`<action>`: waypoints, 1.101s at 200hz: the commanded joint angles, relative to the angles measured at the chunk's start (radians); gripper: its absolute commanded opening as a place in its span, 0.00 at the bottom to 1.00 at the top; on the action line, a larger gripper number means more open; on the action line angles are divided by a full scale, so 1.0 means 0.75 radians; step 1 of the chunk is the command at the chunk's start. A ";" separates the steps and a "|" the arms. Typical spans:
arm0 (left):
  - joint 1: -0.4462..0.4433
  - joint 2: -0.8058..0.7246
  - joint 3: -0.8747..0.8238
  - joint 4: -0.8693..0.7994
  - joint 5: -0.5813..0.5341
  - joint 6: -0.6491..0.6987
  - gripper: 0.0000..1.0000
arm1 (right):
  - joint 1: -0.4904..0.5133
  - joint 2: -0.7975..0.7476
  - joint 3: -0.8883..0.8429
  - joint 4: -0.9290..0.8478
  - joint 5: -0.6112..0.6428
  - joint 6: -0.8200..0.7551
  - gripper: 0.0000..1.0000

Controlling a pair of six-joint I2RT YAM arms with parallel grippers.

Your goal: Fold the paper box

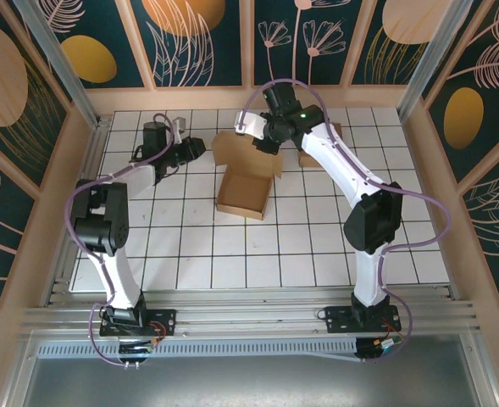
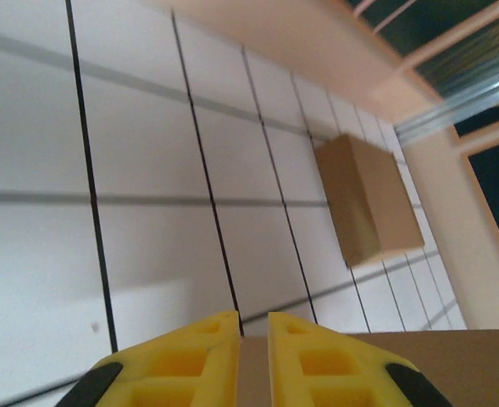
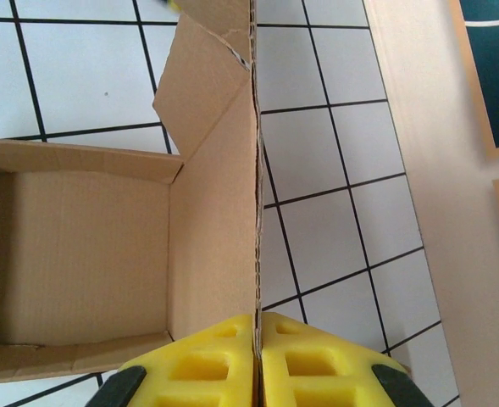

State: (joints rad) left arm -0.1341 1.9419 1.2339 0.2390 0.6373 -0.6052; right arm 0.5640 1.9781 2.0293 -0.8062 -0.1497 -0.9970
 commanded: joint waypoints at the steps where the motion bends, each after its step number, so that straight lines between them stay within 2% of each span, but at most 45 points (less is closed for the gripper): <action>1: -0.001 0.080 0.137 -0.213 0.116 -0.059 0.10 | 0.017 -0.015 0.036 -0.025 0.004 -0.007 0.10; 33: -0.029 0.092 0.111 -0.143 0.264 -0.063 0.00 | 0.019 -0.011 0.035 -0.022 0.009 0.009 0.10; 81: -0.084 0.078 0.076 -0.097 0.348 -0.092 0.00 | 0.029 -0.002 0.015 0.009 0.024 0.048 0.10; 104: -0.101 0.071 0.053 -0.092 0.345 -0.099 0.00 | 0.031 0.001 0.006 0.013 0.028 0.066 0.09; 129: -0.103 0.047 -0.016 -0.092 0.309 -0.086 0.00 | 0.043 -0.021 -0.036 0.032 0.031 0.097 0.09; 178: -0.101 -0.025 -0.132 -0.096 0.155 -0.025 0.00 | 0.121 -0.186 -0.367 0.243 0.145 0.060 0.09; 196: -0.101 -0.054 -0.162 -0.077 0.105 0.002 0.13 | 0.133 -0.228 -0.437 0.289 0.146 0.065 0.09; 220: -0.101 -0.144 -0.215 -0.077 -0.028 0.098 0.14 | 0.147 -0.276 -0.507 0.345 0.168 0.058 0.10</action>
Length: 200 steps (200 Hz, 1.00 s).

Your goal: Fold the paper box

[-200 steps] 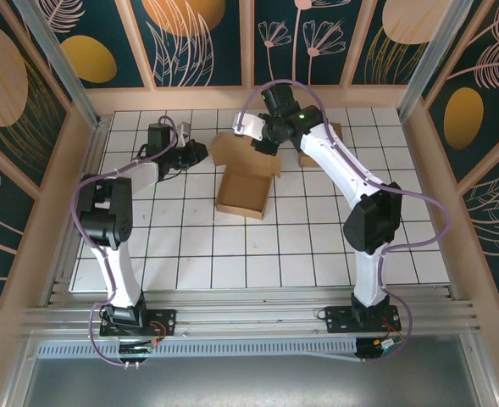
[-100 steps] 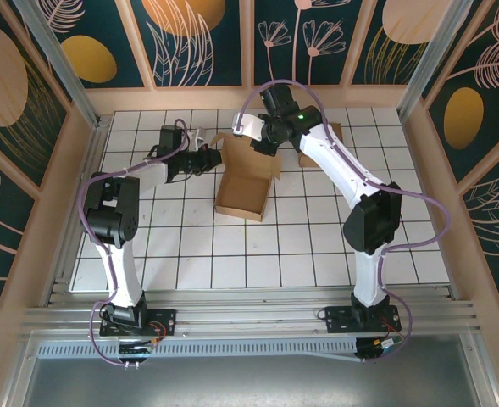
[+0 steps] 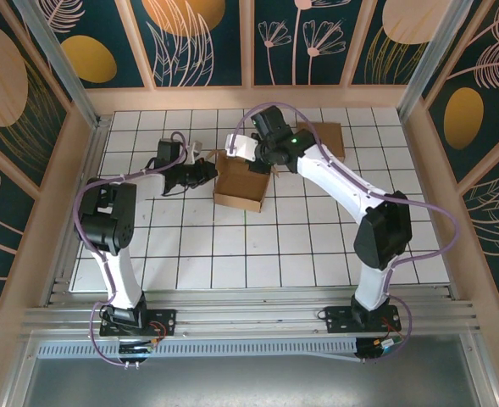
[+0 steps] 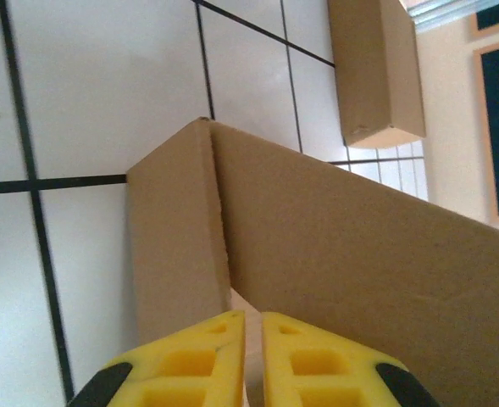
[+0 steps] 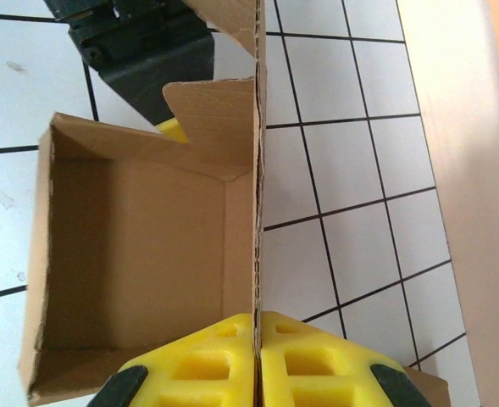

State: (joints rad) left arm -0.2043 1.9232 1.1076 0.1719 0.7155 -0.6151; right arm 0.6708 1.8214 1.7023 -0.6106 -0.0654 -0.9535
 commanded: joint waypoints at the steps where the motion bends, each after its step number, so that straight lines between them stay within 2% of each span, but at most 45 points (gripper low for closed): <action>1: -0.008 -0.123 -0.049 0.012 -0.137 0.117 0.14 | 0.005 -0.068 -0.073 0.087 0.056 -0.001 0.10; 22: -0.007 -0.230 -0.108 0.009 -0.228 0.237 0.15 | 0.008 -0.077 -0.080 0.098 0.054 -0.009 0.10; 43: -0.010 -0.361 -0.212 0.039 -0.264 0.460 0.19 | 0.006 -0.055 -0.041 0.080 0.055 -0.015 0.10; 70: -0.032 -0.547 -0.478 0.314 -0.134 0.820 0.26 | 0.001 -0.022 0.011 0.050 0.044 -0.026 0.10; 80: -0.047 -0.599 -0.565 0.426 -0.112 0.900 0.28 | -0.002 -0.010 0.029 0.040 0.036 -0.030 0.10; 96: -0.053 -0.602 -0.598 0.528 -0.090 0.893 0.32 | -0.004 0.009 0.062 0.021 0.028 -0.031 0.10; 109: -0.061 -0.551 -0.542 0.533 -0.079 0.887 0.43 | -0.005 0.022 0.084 0.004 0.022 -0.035 0.10; 115: -0.068 -0.520 -0.514 0.538 -0.104 0.879 0.45 | -0.005 0.026 0.094 -0.001 0.019 -0.038 0.10; 143: -0.074 -0.403 -0.429 0.652 -0.216 0.794 0.45 | -0.007 0.036 0.116 -0.016 0.012 -0.042 0.10; 163: -0.074 -0.376 -0.408 0.679 -0.270 0.764 0.39 | -0.008 0.040 0.116 -0.017 0.005 -0.042 0.10; 181: -0.074 -0.370 -0.402 0.677 -0.281 0.757 0.36 | -0.008 0.043 0.112 -0.010 0.007 -0.044 0.10; 200: -0.075 -0.368 -0.393 0.661 -0.271 0.788 0.37 | -0.007 0.051 0.116 -0.015 0.008 -0.046 0.10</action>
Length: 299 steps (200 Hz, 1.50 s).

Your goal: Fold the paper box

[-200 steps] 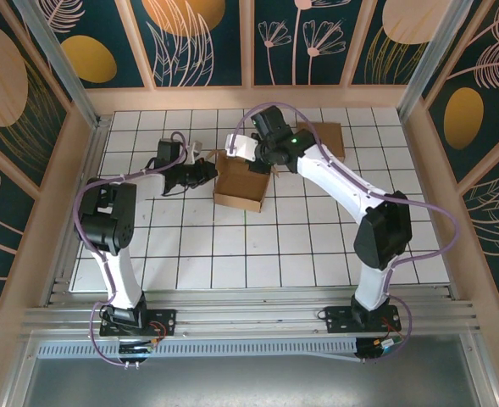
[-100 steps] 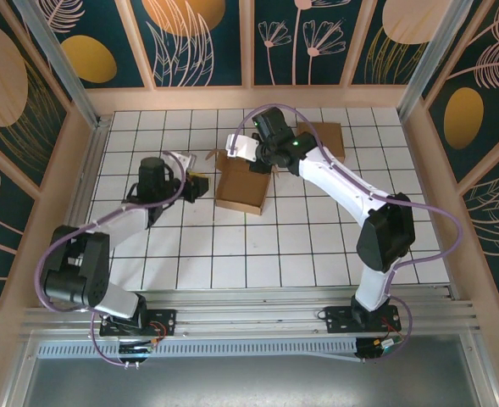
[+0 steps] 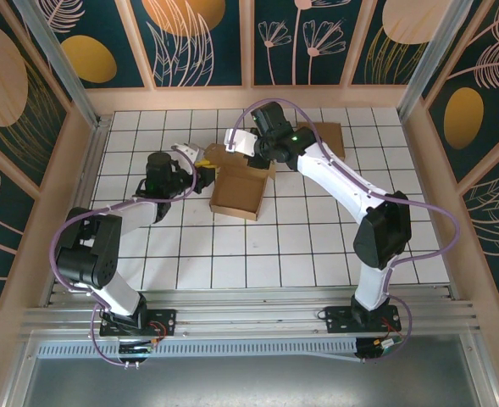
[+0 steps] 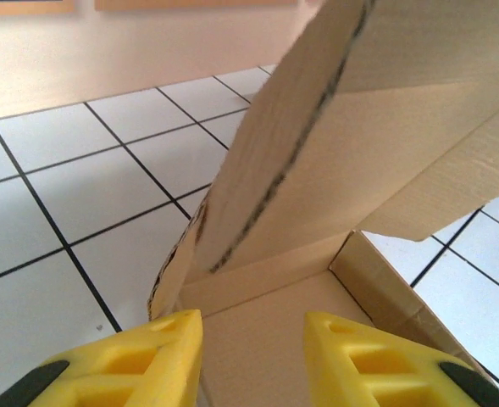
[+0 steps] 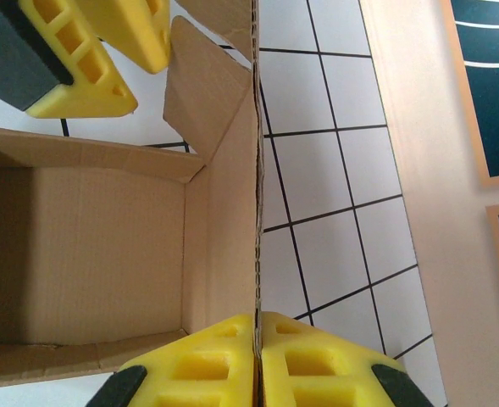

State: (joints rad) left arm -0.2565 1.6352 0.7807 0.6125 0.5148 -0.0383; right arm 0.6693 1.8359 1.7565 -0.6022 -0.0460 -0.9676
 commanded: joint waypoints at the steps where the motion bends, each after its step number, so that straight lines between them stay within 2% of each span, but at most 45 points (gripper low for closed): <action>1: -0.004 0.017 0.045 0.070 -0.004 0.023 0.38 | -0.004 0.031 0.044 -0.026 -0.018 -0.027 0.10; 16: -0.004 0.020 0.075 -0.006 -0.045 0.074 0.43 | -0.005 0.034 0.051 -0.030 -0.020 -0.029 0.10; 40: -0.004 -0.027 0.062 -0.041 -0.161 0.181 0.69 | -0.005 0.037 0.060 -0.045 -0.016 -0.031 0.10; 51: -0.004 -0.058 0.048 -0.035 -0.218 0.225 0.78 | -0.005 0.036 0.061 -0.046 -0.014 -0.032 0.10; 74: -0.004 -0.079 0.060 -0.064 -0.273 0.318 0.78 | -0.008 0.039 0.058 -0.044 -0.014 -0.034 0.10; 100: -0.004 -0.029 0.125 -0.125 -0.187 0.355 0.77 | -0.007 0.041 0.066 -0.046 -0.016 -0.034 0.10; 124: -0.005 0.032 0.188 -0.153 -0.084 0.325 0.69 | -0.007 0.044 0.068 -0.050 -0.014 -0.033 0.10; 137: -0.004 0.058 0.208 -0.140 -0.084 0.293 0.55 | -0.008 0.042 0.069 -0.052 -0.014 -0.031 0.10; 152: -0.004 0.078 0.218 -0.126 -0.088 0.267 0.31 | -0.007 0.038 0.063 -0.052 -0.012 -0.026 0.10; 172: -0.005 0.093 0.235 -0.155 -0.074 0.262 0.16 | -0.009 0.032 0.051 -0.043 -0.010 -0.021 0.10; 197: -0.005 0.090 0.231 -0.164 -0.074 0.260 0.07 | -0.010 0.014 0.028 0.002 -0.005 -0.006 0.12; 211: -0.004 0.083 0.227 -0.169 -0.074 0.262 0.04 | -0.009 -0.010 0.006 0.062 0.000 0.047 0.29; 224: -0.004 0.076 0.229 -0.178 -0.077 0.257 0.00 | -0.014 -0.054 -0.019 0.125 -0.010 0.136 0.52; 232: -0.005 0.068 0.233 -0.183 -0.077 0.258 0.00 | -0.021 -0.099 -0.054 0.183 -0.019 0.221 0.62; 239: -0.004 0.064 0.236 -0.187 -0.077 0.254 0.00 | -0.033 -0.152 -0.105 0.233 -0.040 0.298 0.72; 250: -0.005 0.054 0.239 -0.191 -0.079 0.245 0.00 | -0.054 -0.255 -0.238 0.343 -0.074 0.435 0.94; 255: -0.004 0.051 0.239 -0.189 -0.079 0.240 0.00 | -0.066 -0.311 -0.312 0.406 -0.089 0.505 0.98; 281: -0.005 0.041 0.248 -0.208 -0.075 0.213 0.00 | -0.151 -0.562 -0.653 0.666 -0.149 0.923 0.98; 299: -0.004 0.044 0.288 -0.257 -0.087 0.194 0.00 | -0.249 -0.661 -0.775 0.710 -0.239 1.261 0.81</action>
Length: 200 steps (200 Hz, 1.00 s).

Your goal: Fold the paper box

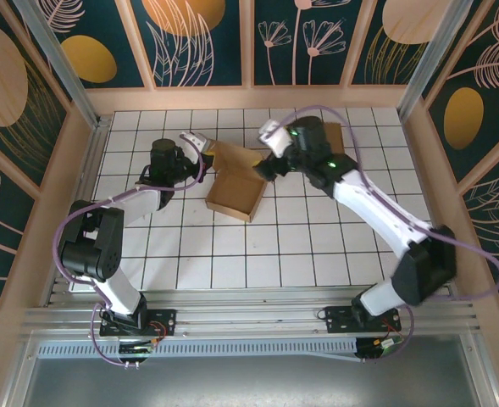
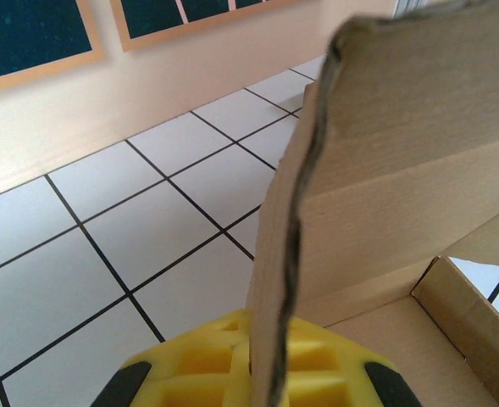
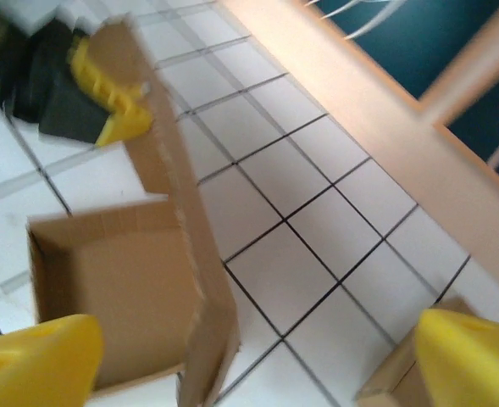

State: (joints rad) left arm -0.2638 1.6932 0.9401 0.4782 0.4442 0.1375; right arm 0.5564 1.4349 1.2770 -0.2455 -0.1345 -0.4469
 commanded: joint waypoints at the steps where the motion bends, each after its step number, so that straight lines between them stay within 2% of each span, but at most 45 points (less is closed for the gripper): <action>1: 0.006 -0.033 0.079 -0.083 0.006 -0.043 0.00 | -0.103 -0.130 -0.142 0.236 -0.123 0.576 0.80; 13: 0.003 -0.028 0.103 -0.127 -0.007 -0.054 0.00 | -0.133 -0.157 -0.201 0.243 -0.144 0.754 0.72; 27: 0.002 -0.023 0.128 -0.165 -0.014 -0.068 0.00 | -0.131 -0.159 -0.252 0.234 -0.194 0.800 0.70; 55: -0.006 -0.029 0.141 -0.190 -0.018 -0.096 0.00 | -0.092 -0.120 -0.318 0.246 -0.187 0.776 0.80; 67: -0.008 -0.030 0.143 -0.199 -0.018 -0.096 0.00 | -0.085 -0.105 -0.344 0.295 -0.204 0.752 0.81; 81: -0.008 -0.027 0.151 -0.211 -0.025 -0.100 0.00 | -0.075 -0.079 -0.365 0.363 -0.204 0.712 0.77; 103: -0.010 -0.015 0.162 -0.230 -0.040 -0.103 0.00 | -0.064 -0.021 -0.346 0.421 -0.185 0.659 0.61; 129: -0.009 -0.010 0.168 -0.243 -0.046 -0.106 0.00 | -0.033 0.034 -0.320 0.462 -0.141 0.611 0.48; 177: -0.009 -0.013 0.178 -0.248 -0.048 -0.121 0.00 | -0.022 0.096 -0.293 0.459 -0.094 0.598 0.34; 200: -0.012 -0.018 0.178 -0.251 -0.050 -0.135 0.00 | -0.020 0.118 -0.283 0.455 -0.057 0.625 0.31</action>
State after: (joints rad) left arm -0.2661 1.6932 1.0420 0.2981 0.4068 0.0624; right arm 0.5369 1.5028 1.0279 0.0650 -0.2226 0.0132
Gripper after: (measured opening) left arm 0.043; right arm 0.317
